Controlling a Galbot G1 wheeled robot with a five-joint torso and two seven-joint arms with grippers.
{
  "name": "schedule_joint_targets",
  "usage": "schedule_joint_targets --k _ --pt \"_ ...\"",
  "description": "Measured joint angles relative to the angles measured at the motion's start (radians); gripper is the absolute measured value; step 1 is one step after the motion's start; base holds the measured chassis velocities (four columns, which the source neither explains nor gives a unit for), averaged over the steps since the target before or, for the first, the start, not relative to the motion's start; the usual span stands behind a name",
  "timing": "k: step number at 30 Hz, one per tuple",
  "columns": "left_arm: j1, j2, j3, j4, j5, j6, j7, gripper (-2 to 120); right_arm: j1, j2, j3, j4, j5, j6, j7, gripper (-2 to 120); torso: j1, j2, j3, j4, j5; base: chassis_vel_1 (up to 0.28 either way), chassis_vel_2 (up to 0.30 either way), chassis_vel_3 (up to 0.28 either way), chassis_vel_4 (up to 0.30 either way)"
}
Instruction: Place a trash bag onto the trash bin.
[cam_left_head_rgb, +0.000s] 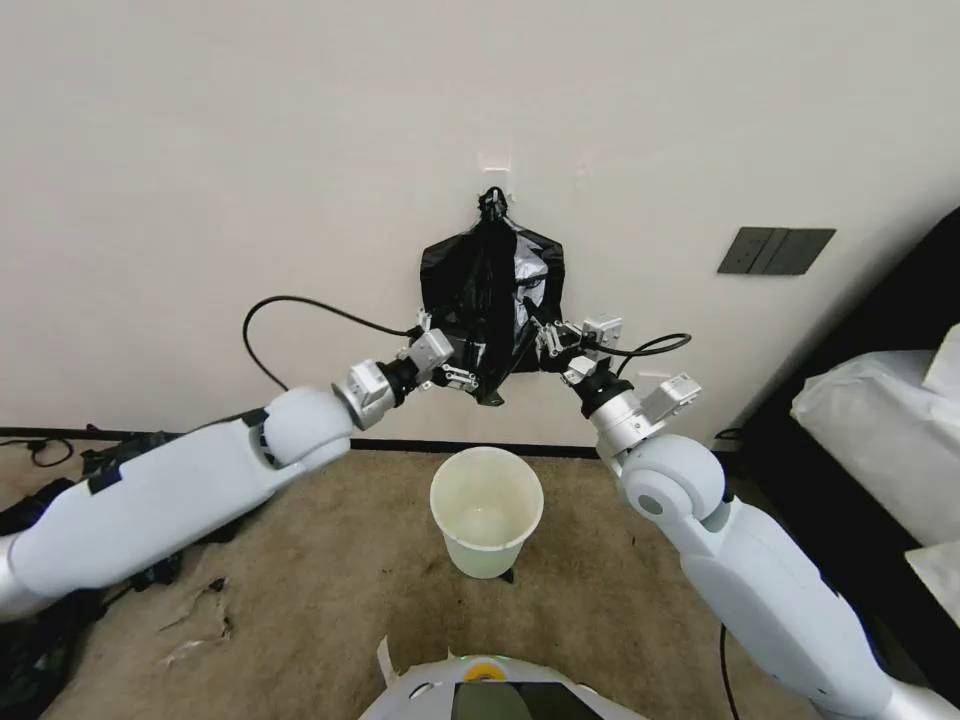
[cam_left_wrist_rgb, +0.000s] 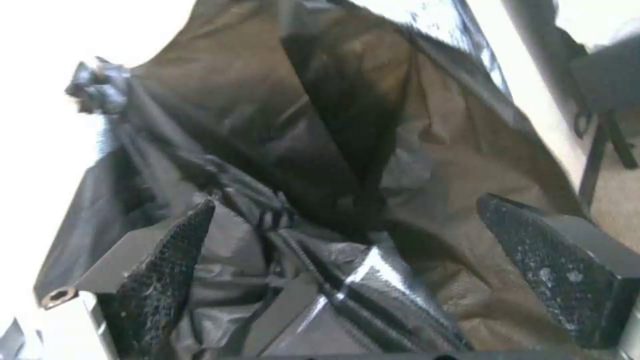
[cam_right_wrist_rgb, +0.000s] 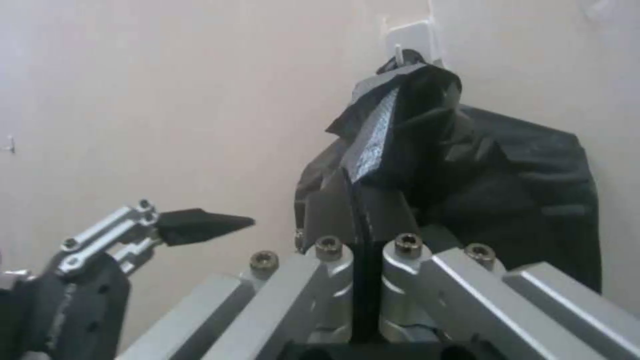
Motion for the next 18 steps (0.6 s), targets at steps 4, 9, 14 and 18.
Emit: schedule_joint_targets --k 4,9,14,18 --pt "-0.069 -0.03 0.07 0.029 0.002 0.011 0.0 99 -0.01 -0.008 0.013 0.006 0.0 0.0 -0.001 0 0.0 0.0 0.0 -0.0001 -0.0001 0.0 0.0 0.0 0.0" --pt "-0.125 -0.049 0.142 0.05 0.005 0.049 -0.002 84 -0.017 -0.018 0.024 0.01 0.002 0.0 -0.001 0 0.0 0.0 0.0 -0.0001 0.0 0.0 0.0 0.0 0.0" --pt "-0.128 -0.064 0.16 0.065 0.009 0.108 -0.029 73 -0.019 -0.02 0.031 0.014 0.005 0.0 -0.002 0 0.0 0.0 0.0 0.0002 -0.0001 0.0 0.0 0.0 0.0" --pt "-0.116 -0.082 0.16 0.082 0.01 0.119 -0.049 61 -0.019 -0.02 0.031 0.014 0.005 0.0 -0.002 0 0.0 0.0 0.0 -0.0001 -0.0001 0.0 0.0 0.0 0.0"
